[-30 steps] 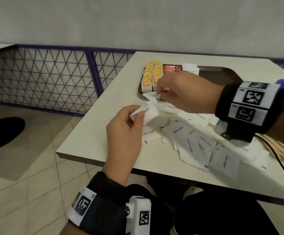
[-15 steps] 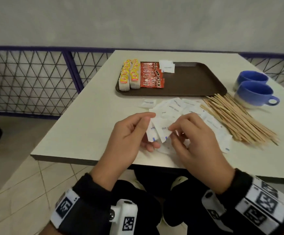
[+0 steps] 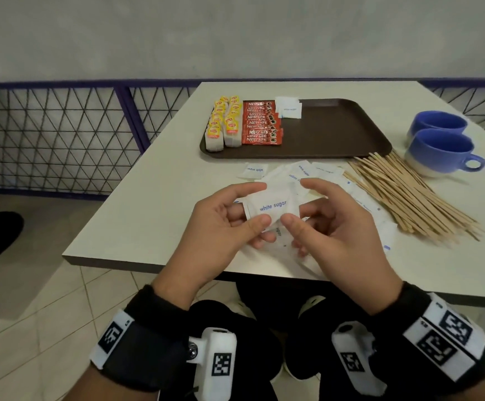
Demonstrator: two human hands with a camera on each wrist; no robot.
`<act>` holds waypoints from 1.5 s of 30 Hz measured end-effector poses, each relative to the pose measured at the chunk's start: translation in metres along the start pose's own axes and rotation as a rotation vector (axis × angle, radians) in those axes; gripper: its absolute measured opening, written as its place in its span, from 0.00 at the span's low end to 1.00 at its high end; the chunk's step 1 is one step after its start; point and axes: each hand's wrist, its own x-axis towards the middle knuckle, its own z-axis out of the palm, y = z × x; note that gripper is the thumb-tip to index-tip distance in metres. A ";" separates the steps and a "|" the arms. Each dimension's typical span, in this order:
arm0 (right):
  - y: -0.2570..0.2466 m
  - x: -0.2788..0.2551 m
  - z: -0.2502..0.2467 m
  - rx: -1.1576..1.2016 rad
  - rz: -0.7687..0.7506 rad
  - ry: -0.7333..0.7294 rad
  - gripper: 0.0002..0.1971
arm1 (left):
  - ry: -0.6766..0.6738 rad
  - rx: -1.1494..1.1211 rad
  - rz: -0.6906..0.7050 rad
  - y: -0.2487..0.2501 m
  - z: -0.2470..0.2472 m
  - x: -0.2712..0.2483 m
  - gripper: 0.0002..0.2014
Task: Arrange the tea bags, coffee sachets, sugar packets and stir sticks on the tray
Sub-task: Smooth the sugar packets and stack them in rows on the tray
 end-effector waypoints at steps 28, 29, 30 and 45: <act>0.010 0.004 -0.001 -0.050 -0.062 -0.164 0.24 | -0.077 0.055 -0.032 0.001 0.000 -0.003 0.27; 0.008 0.004 -0.001 -0.075 -0.075 -0.161 0.23 | -0.080 0.059 -0.031 0.001 0.000 -0.003 0.27; 0.006 0.003 -0.001 -0.114 -0.092 -0.156 0.22 | -0.083 0.066 -0.029 0.001 0.000 -0.003 0.27; -0.045 0.043 -0.021 -0.509 0.007 -0.476 0.03 | -0.116 0.090 -0.008 0.001 -0.006 -0.007 0.26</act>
